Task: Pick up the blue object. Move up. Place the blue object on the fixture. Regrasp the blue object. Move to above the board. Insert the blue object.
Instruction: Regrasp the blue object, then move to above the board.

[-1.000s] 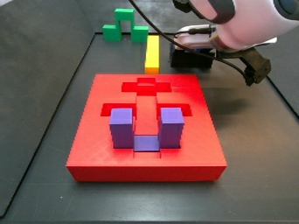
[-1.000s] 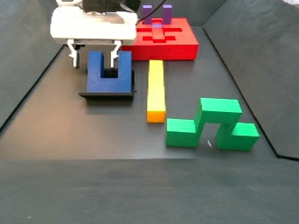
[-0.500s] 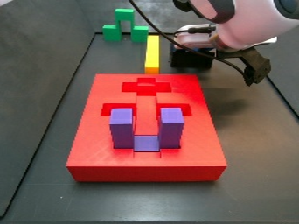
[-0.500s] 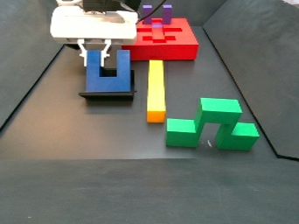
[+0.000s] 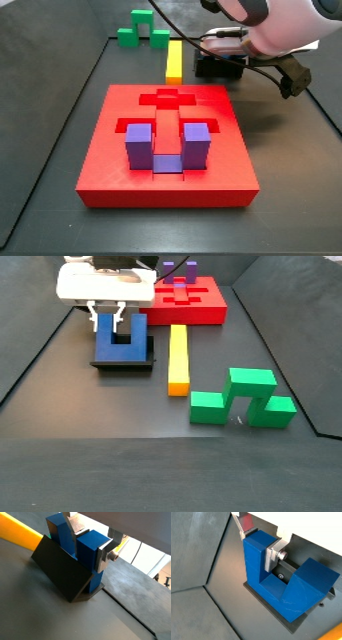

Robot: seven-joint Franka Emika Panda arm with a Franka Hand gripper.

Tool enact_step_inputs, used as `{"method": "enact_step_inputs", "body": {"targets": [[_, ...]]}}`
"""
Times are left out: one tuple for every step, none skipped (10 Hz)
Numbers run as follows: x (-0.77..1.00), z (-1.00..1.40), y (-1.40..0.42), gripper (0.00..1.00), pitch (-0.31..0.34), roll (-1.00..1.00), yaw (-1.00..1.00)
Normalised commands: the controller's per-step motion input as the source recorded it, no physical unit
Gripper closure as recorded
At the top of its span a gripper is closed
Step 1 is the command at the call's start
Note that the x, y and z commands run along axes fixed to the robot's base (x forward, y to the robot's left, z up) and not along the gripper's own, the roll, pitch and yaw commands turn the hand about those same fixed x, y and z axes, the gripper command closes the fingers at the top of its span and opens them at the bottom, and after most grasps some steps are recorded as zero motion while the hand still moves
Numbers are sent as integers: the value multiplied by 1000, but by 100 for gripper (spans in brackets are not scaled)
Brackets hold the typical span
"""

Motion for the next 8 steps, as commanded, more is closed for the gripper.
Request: {"method": "enact_step_inputs", "body": {"targets": [[0,0,0,100,0,0,0],[0,0,0,100,0,0,0],[0,0,0,100,0,0,0],[0,0,0,100,0,0,0],[0,0,0,100,0,0,0],[0,0,0,100,0,0,0],[0,0,0,100,0,0,0],[0,1400,0,100,0,0,0]]}}
